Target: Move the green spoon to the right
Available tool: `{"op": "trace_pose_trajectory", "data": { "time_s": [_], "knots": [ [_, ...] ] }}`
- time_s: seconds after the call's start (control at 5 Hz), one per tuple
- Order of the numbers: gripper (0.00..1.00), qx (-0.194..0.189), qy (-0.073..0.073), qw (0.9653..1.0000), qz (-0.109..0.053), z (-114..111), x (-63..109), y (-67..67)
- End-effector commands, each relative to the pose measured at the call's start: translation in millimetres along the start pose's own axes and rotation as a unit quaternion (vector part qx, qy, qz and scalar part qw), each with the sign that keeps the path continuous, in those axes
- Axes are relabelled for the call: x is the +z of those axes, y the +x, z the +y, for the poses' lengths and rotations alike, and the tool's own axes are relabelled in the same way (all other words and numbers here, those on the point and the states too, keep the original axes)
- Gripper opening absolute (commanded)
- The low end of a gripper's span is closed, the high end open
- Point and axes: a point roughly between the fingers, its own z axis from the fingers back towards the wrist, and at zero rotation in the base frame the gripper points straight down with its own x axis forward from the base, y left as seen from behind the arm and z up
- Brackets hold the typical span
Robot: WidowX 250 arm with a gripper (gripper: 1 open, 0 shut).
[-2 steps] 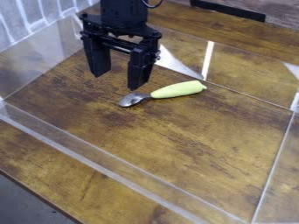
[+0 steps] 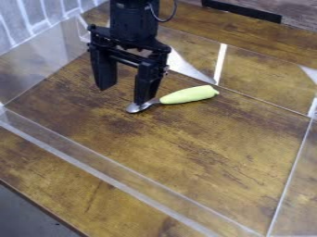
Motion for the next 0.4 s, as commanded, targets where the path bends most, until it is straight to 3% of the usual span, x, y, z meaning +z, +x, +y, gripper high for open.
{"op": "trace_pose_trajectory", "data": {
  "time_s": [0.0, 0.2],
  "knots": [
    [1.0, 0.007, 0.006, 0.9998, -0.02, 11, 10.7, -8.7],
    [1.0, 0.008, 0.009, 0.9995, -0.03, 34, 23.2, -2.9]
  ]
}}
